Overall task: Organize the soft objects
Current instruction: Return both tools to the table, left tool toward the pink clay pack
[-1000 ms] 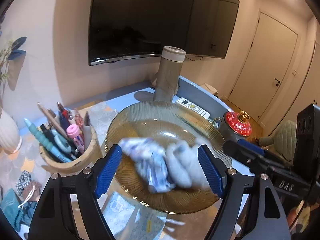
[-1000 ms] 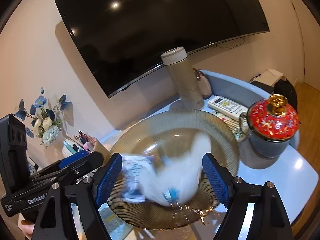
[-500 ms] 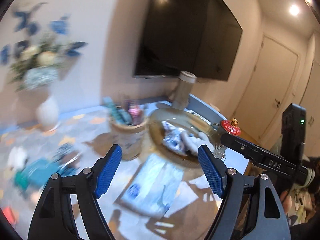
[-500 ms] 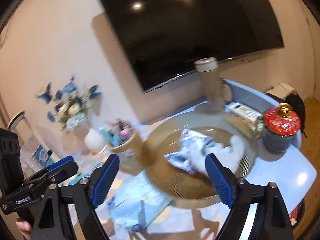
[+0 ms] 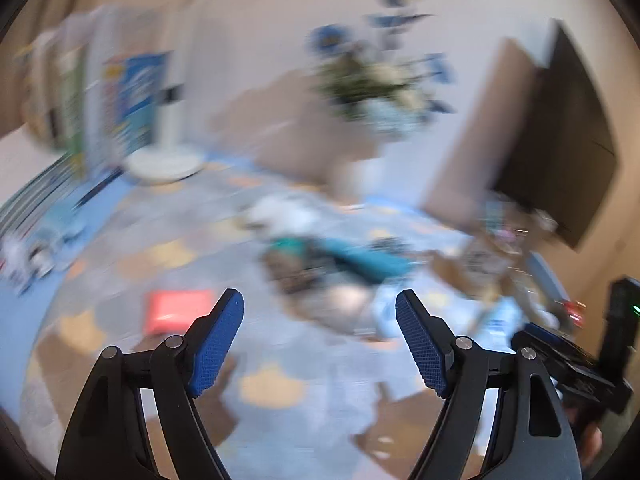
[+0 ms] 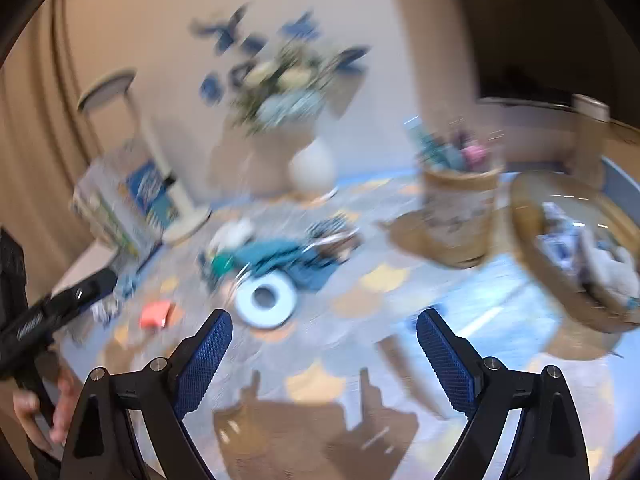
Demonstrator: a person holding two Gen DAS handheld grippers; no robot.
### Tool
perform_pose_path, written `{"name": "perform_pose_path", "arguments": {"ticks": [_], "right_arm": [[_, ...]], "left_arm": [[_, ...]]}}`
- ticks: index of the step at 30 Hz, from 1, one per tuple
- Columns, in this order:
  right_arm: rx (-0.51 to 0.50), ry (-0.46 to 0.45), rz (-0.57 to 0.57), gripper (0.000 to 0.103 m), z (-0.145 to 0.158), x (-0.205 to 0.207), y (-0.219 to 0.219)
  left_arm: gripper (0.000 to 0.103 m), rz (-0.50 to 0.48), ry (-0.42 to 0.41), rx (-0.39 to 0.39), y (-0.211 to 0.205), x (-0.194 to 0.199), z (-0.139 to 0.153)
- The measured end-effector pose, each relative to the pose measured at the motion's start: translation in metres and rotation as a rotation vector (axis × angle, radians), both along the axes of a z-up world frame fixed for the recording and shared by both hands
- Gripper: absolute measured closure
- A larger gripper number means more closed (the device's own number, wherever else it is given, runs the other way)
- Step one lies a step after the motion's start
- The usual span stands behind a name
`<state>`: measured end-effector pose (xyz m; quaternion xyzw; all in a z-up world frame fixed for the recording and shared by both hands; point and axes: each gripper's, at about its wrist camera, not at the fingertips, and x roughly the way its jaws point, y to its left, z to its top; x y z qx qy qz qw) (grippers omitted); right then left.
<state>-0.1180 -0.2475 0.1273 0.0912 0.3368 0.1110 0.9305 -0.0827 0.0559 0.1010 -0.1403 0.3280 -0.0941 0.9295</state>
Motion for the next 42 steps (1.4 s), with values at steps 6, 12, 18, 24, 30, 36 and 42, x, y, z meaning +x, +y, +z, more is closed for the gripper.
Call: {"name": "perform_pose_path", "arguments": {"ticks": [6, 12, 18, 24, 30, 36, 42], "right_arm": [[-0.11, 0.039, 0.103, 0.01, -0.044, 0.03, 0.059], [-0.103, 0.115, 0.119, 0.01, -0.081, 0.05, 0.068], [-0.017, 0.157, 0.079, 0.01, -0.089, 0.058, 0.05], [-0.017, 0.178, 0.09, 0.01, -0.091, 0.06, 0.053], [0.008, 0.187, 0.059, 0.01, -0.08, 0.061, 0.045], [0.004, 0.22, 0.128, 0.01, -0.067, 0.084, 0.062], [0.012, 0.209, 0.137, 0.01, -0.08, 0.105, 0.076]], "left_arm": [[0.026, 0.149, 0.098, 0.081, 0.032, 0.021, -0.058], [0.024, 0.167, 0.09, 0.054, 0.038, 0.016, -0.069], [0.021, 0.204, 0.15, -0.023, 0.052, 0.017, -0.079], [0.021, 0.223, 0.189, 0.008, 0.051, 0.024, -0.082], [0.014, 0.232, 0.179, 0.211, 0.031, 0.033, -0.061], [0.014, 0.263, 0.237, 0.313, 0.037, 0.064, -0.082], [0.015, 0.255, 0.198, 0.347, 0.032, 0.062, -0.081]]}}
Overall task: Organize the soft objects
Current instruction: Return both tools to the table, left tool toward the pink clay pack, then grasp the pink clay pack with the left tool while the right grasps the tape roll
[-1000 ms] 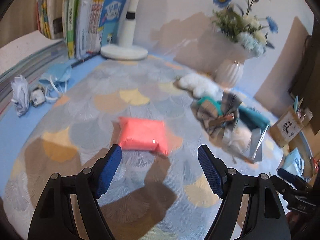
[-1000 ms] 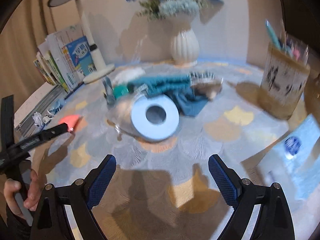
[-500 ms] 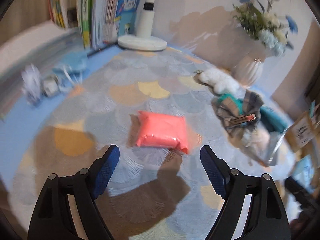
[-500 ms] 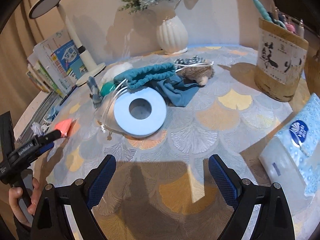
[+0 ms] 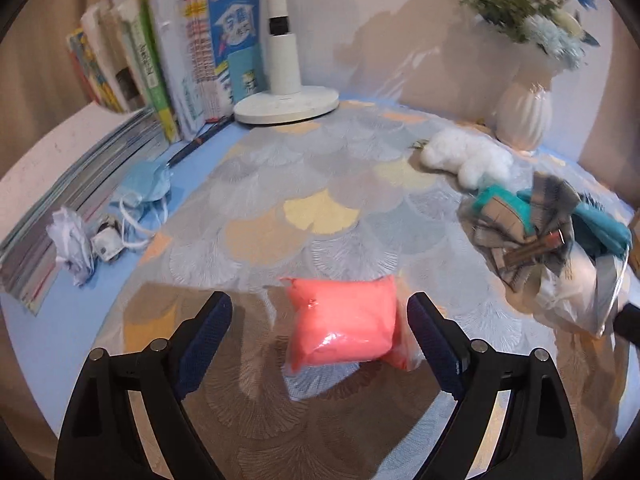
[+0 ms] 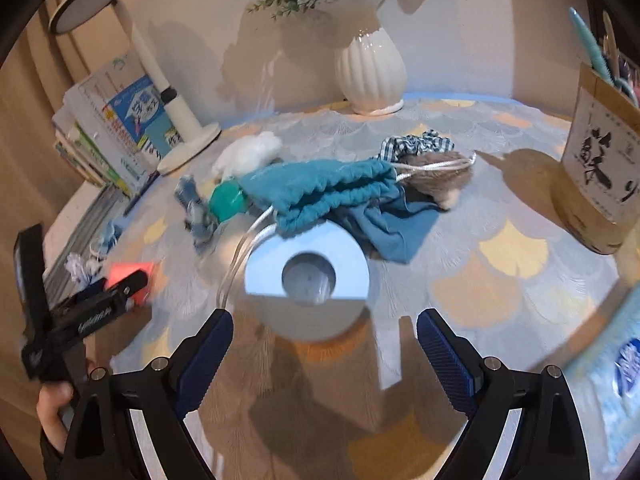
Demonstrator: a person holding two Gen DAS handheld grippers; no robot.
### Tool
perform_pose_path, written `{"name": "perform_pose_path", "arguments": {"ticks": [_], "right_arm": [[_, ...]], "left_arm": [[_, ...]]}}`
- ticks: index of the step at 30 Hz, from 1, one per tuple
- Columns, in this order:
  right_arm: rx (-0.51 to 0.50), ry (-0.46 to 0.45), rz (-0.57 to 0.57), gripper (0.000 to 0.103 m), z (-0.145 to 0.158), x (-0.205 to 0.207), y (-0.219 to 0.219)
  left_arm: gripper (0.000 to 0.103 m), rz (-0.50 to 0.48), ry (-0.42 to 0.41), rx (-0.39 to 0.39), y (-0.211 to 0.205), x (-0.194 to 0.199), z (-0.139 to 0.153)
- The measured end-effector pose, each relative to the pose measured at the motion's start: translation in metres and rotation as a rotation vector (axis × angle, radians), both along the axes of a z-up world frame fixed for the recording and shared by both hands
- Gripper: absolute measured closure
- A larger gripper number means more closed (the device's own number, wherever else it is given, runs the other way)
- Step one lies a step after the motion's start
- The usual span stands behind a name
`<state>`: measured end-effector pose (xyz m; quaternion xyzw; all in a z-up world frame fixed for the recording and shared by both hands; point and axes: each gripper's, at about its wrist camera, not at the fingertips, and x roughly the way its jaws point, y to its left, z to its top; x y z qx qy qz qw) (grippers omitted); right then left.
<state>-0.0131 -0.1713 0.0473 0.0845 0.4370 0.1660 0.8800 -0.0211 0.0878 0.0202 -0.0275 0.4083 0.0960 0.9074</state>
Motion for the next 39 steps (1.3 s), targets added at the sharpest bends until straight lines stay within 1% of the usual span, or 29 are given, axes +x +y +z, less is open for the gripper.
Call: {"name": "perform_pose_path", "arguments": {"ticks": [1, 2, 3, 4, 5, 6, 7, 10, 12, 16, 18, 21, 23, 27, 29, 30, 31, 32, 33, 34, 35, 37, 39], "right_arm": [[0.018, 0.001, -0.001, 0.012, -0.002, 0.002, 0.0], [0.037, 0.002, 0.001, 0.019, -0.004, 0.003, 0.0], [0.05, -0.001, 0.004, 0.024, -0.005, 0.005, 0.001], [0.054, -0.003, 0.018, 0.033, -0.007, 0.006, 0.003], [0.046, -0.004, 0.027, 0.038, -0.008, 0.006, 0.006], [0.042, -0.007, 0.04, 0.038, -0.009, 0.006, 0.008], [0.034, -0.017, 0.04, 0.038, -0.008, 0.005, 0.01], [0.005, -0.062, 0.032, 0.039, -0.002, -0.003, 0.01], [-0.003, -0.062, 0.035, 0.039, -0.001, -0.007, 0.009], [-0.019, -0.031, 0.029, 0.039, -0.005, -0.027, 0.0], [-0.029, -0.033, 0.025, 0.039, -0.005, -0.042, -0.008], [-0.043, -0.04, 0.011, 0.039, -0.004, -0.064, -0.021], [-0.079, -0.046, -0.002, 0.038, -0.004, -0.078, -0.026], [-0.177, -0.037, -0.013, 0.038, -0.01, -0.091, -0.028], [-0.188, -0.005, -0.008, 0.035, -0.015, -0.09, -0.028], [-0.185, -0.005, -0.009, 0.033, -0.015, -0.09, -0.029], [-0.183, -0.003, -0.011, 0.022, -0.015, -0.091, -0.03], [-0.175, 0.009, -0.013, 0.012, -0.014, -0.089, -0.032], [-0.16, 0.014, -0.019, 0.011, -0.014, -0.088, -0.034], [-0.146, 0.013, -0.027, 0.011, -0.014, -0.087, -0.036], [-0.131, 0.017, -0.033, 0.011, -0.015, -0.086, -0.038], [-0.116, 0.027, -0.042, 0.011, -0.017, -0.083, -0.041], [-0.118, 0.022, -0.048, 0.011, -0.017, -0.083, -0.041]], "left_arm": [[0.015, -0.01, 0.013, 0.002, -0.001, 0.002, -0.002], [0.022, -0.011, 0.021, 0.005, -0.002, 0.004, -0.003], [0.037, -0.019, 0.029, -0.001, -0.002, 0.005, -0.005], [0.042, -0.031, 0.034, -0.015, -0.002, 0.006, -0.006], [0.048, -0.045, 0.031, -0.03, -0.002, 0.007, -0.006], [0.059, -0.051, 0.023, -0.032, -0.002, 0.006, -0.006], [0.064, -0.055, 0.018, -0.032, -0.003, 0.005, -0.006], [0.066, -0.044, -0.004, -0.012, -0.005, 0.001, -0.004], [0.067, -0.042, -0.042, -0.009, -0.006, -0.004, 0.001], [0.067, -0.067, -0.088, -0.037, -0.005, -0.009, 0.006], [0.067, -0.109, -0.132, -0.067, -0.007, -0.017, 0.011], [0.067, -0.213, -0.207, -0.111, -0.012, -0.03, 0.02], [0.067, -0.279, -0.195, -0.123, -0.02, -0.032, 0.019], [0.067, -0.363, -0.155, -0.095, -0.037, -0.029, 0.016], [0.067, -0.404, -0.125, -0.107, -0.041, -0.028, 0.013], [0.066, -0.441, -0.092, -0.123, -0.044, -0.026, 0.009], [0.063, -0.463, -0.061, -0.129, -0.046, -0.025, 0.006], [0.048, -0.469, -0.029, -0.117, -0.048, -0.021, 0.002], [0.031, -0.451, 0.009, -0.077, -0.053, -0.018, -0.002], [0.024, -0.437, 0.021, -0.05, -0.056, -0.018, -0.004], [0.02, -0.422, 0.027, -0.015, -0.059, -0.018, -0.005], [0.02, -0.418, 0.024, 0.027, -0.064, -0.021, -0.006], [0.02, -0.391, 0.025, 0.06, -0.065, -0.021, -0.007]]}}
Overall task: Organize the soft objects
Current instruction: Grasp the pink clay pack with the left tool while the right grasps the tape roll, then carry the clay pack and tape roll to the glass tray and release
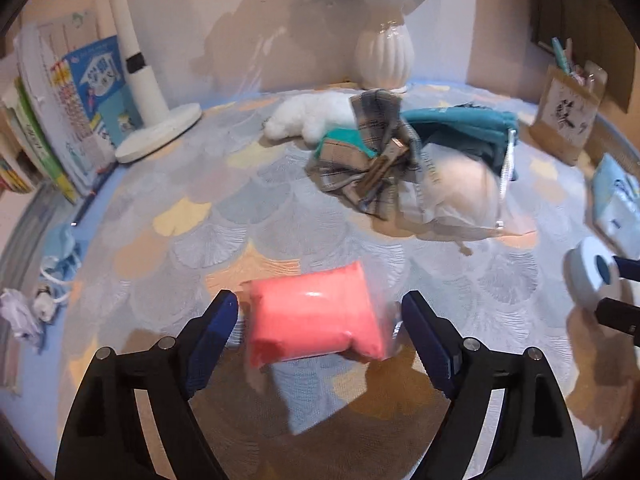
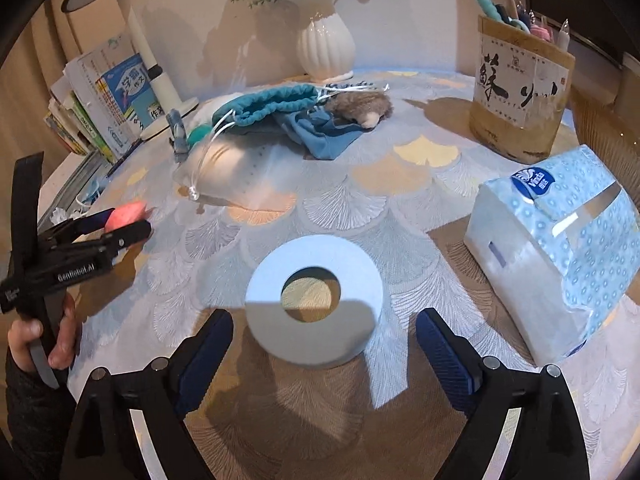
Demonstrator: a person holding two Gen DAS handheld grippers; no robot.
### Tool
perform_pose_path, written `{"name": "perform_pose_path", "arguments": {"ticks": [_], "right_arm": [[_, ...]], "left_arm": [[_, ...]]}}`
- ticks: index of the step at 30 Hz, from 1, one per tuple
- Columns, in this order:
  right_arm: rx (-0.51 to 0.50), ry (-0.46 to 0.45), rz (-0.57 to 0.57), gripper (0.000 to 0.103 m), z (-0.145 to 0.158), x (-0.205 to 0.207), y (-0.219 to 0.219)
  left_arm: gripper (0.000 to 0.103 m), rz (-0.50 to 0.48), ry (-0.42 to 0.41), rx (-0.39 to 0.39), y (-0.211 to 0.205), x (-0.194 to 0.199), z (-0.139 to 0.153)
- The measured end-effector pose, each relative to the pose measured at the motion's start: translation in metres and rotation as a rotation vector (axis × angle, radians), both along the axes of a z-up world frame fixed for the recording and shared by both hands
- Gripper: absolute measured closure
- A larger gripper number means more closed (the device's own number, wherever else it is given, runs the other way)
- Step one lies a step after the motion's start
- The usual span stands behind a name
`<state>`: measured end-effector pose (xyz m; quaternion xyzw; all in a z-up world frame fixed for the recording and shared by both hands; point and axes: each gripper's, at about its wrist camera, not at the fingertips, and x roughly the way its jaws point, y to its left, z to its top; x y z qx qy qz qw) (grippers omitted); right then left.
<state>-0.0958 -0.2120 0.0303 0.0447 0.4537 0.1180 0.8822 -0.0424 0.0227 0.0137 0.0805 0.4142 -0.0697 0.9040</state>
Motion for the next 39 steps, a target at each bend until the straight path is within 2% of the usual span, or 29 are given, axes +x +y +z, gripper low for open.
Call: {"name": "perform_pose_path", "arguments": {"ticks": [4, 5, 6, 8, 9, 10, 11, 14, 16, 19, 21, 27, 33, 39], "right_arm": [[-0.043, 0.004, -0.005, 0.011, -0.001, 0.002, 0.007], [-0.055, 0.008, -0.006, 0.011, -0.001, 0.003, 0.008], [-0.068, 0.012, -0.01, 0.011, -0.001, 0.004, 0.01], [-0.064, 0.01, -0.024, 0.011, -0.001, 0.006, 0.01], [-0.055, 0.005, -0.032, 0.014, -0.001, 0.006, 0.01], [-0.05, -0.004, -0.036, 0.028, 0.0, 0.006, 0.009], [-0.052, -0.017, -0.037, 0.037, 0.0, 0.005, 0.01], [-0.069, -0.052, 0.0, 0.038, 0.004, -0.001, 0.018], [-0.042, -0.065, 0.008, 0.038, 0.008, -0.006, 0.018], [-0.001, -0.097, 0.015, 0.038, 0.02, -0.015, 0.014], [0.007, -0.13, 0.003, 0.038, 0.032, -0.02, 0.007], [0.07, -0.166, -0.08, 0.038, 0.054, -0.03, -0.036], [0.102, -0.177, -0.198, 0.038, 0.07, -0.032, -0.092], [0.118, -0.246, -0.325, 0.038, 0.103, -0.039, -0.163]], "left_arm": [[0.021, -0.012, 0.005, -0.039, 0.006, 0.001, 0.001], [0.026, -0.022, 0.009, -0.042, 0.005, 0.001, 0.0], [0.04, -0.037, 0.017, -0.041, 0.003, 0.001, -0.001], [0.044, -0.056, 0.022, -0.035, 0.0, 0.003, -0.002], [0.045, -0.063, 0.017, -0.035, 0.0, 0.002, -0.002], [0.045, -0.065, 0.014, -0.033, -0.001, 0.001, -0.001], [0.046, -0.072, 0.013, -0.04, -0.001, 0.001, -0.001], [0.047, -0.082, -0.011, -0.042, -0.003, -0.004, 0.003], [0.047, -0.105, -0.045, -0.065, -0.003, -0.009, 0.01], [0.047, -0.137, -0.071, -0.188, -0.01, -0.022, 0.025], [0.047, -0.171, -0.112, -0.198, -0.028, -0.036, 0.04], [0.047, -0.308, -0.202, -0.097, -0.104, -0.051, 0.079], [0.047, -0.41, -0.223, -0.08, -0.169, -0.041, 0.103], [0.047, -0.528, -0.263, -0.075, -0.243, -0.041, 0.128]]}}
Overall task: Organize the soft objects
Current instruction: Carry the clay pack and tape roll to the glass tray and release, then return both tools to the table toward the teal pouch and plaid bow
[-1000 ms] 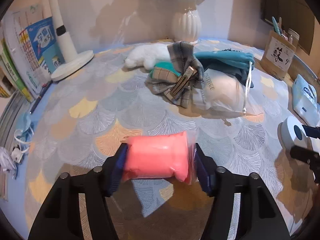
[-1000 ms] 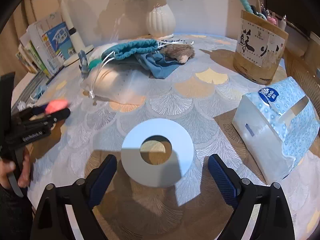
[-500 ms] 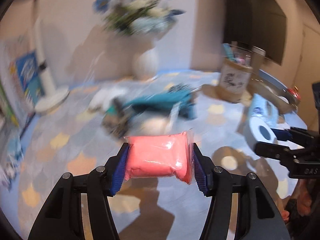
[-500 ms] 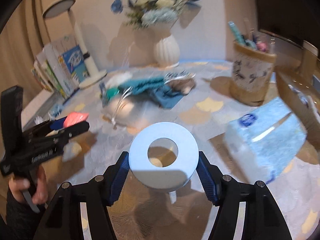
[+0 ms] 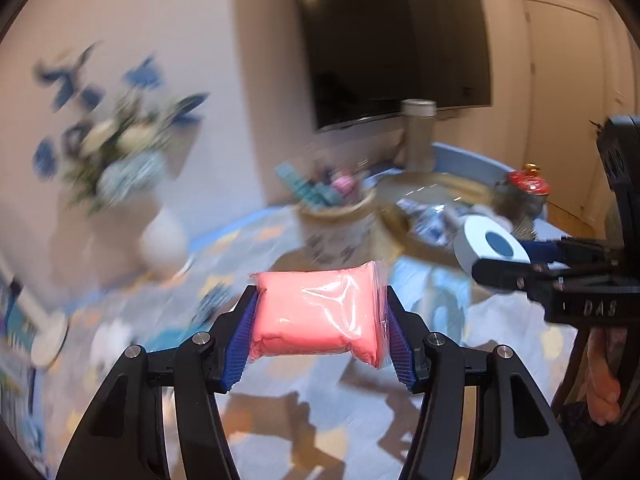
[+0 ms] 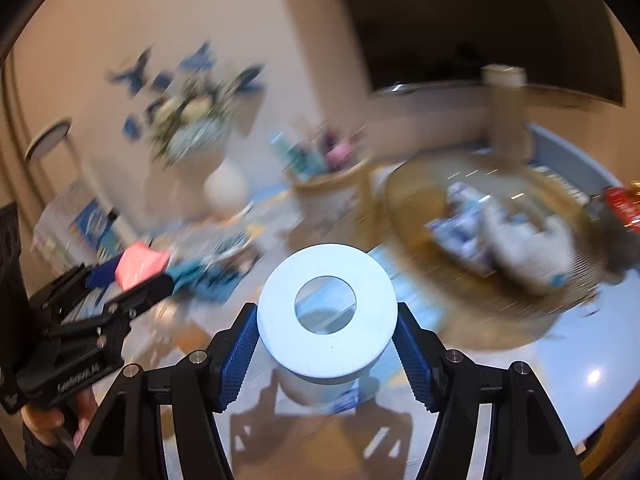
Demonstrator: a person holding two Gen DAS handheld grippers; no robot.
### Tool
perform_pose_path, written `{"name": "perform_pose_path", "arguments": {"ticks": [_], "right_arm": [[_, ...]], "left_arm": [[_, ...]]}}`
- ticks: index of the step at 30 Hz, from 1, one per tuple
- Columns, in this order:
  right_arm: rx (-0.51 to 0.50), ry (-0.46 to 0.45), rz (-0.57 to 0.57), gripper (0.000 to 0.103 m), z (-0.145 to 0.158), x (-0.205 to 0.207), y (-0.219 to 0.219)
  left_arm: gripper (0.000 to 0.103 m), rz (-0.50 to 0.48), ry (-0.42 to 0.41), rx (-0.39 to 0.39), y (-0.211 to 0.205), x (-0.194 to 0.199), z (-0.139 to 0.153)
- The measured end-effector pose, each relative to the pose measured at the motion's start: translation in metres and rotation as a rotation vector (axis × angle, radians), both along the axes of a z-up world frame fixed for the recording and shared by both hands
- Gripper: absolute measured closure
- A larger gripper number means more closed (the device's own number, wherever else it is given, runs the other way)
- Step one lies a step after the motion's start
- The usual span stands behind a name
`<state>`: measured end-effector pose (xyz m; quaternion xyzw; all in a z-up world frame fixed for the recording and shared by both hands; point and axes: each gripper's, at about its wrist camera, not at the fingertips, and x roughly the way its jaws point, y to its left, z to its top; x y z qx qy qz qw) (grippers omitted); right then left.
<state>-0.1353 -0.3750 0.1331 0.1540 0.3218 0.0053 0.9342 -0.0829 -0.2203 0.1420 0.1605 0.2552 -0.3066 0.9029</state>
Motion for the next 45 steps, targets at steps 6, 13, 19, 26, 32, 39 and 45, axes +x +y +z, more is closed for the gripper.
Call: {"name": "perform_pose_path", "arguments": {"ticks": [6, 13, 19, 26, 32, 39, 45], "right_arm": [[0.047, -0.044, -0.147, 0.038, 0.023, -0.009, -0.076], [0.148, -0.035, -0.253, 0.037, 0.037, 0.0, -0.147], [0.135, -0.033, -0.278, 0.037, 0.046, 0.027, -0.169], [0.122, 0.05, -0.353, 0.026, 0.012, 0.064, -0.187], [0.143, 0.091, -0.397, 0.026, -0.004, 0.048, -0.196], [0.103, 0.073, -0.361, 0.026, 0.006, 0.027, -0.166], [0.056, 0.056, -0.306, 0.026, 0.015, 0.014, -0.123]], "left_arm": [[0.047, -0.092, -0.013, 0.026, -0.078, 0.005, 0.01], [0.047, -0.14, 0.103, -0.044, -0.147, 0.042, 0.013], [0.047, -0.128, 0.201, -0.097, -0.18, 0.081, 0.006], [0.029, -0.126, 0.267, -0.063, -0.192, 0.097, -0.016], [0.029, -0.134, 0.265, -0.119, -0.17, 0.082, -0.017], [0.029, -0.123, 0.242, -0.141, -0.133, 0.055, -0.005], [0.029, -0.078, 0.206, -0.205, -0.072, 0.026, 0.007]]}}
